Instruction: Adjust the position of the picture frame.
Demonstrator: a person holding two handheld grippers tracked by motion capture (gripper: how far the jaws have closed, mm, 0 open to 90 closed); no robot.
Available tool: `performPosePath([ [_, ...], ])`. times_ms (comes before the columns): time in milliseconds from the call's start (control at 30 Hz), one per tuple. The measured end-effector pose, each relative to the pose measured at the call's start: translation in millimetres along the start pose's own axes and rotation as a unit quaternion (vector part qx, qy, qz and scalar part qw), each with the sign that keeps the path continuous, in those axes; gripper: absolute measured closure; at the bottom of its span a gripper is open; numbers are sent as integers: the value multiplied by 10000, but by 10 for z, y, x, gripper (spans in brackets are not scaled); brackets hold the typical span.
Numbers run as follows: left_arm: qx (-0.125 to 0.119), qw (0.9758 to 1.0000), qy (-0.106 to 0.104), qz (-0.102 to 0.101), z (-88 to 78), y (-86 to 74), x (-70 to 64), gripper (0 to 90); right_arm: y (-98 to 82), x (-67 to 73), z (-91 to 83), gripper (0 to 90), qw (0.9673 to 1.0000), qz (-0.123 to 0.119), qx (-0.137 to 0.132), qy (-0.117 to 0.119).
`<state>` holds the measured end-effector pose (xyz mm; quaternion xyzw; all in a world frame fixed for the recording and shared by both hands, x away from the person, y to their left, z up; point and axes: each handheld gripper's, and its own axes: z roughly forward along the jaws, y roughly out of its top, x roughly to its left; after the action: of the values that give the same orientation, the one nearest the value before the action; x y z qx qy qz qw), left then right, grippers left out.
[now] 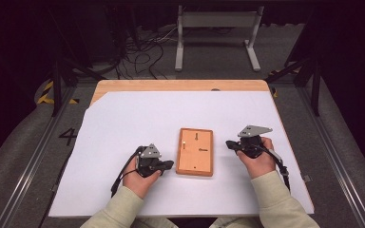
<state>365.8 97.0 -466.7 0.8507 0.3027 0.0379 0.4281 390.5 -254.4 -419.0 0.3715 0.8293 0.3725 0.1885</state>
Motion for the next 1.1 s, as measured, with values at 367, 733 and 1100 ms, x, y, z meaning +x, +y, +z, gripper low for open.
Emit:
performPosePath([
  [367,56,9997,-147,171,72,32,-101,896,-9,-27,-33,900,10000,47,-18,-7],
  [733,273,9969,-528,511,320,164,-374,893,-1,-88,-73,900,9998,152,-92,21],
  [1100,257,9951,-678,677,453,249,-539,855,101,-126,-3,900,10000,30,13,83],
])
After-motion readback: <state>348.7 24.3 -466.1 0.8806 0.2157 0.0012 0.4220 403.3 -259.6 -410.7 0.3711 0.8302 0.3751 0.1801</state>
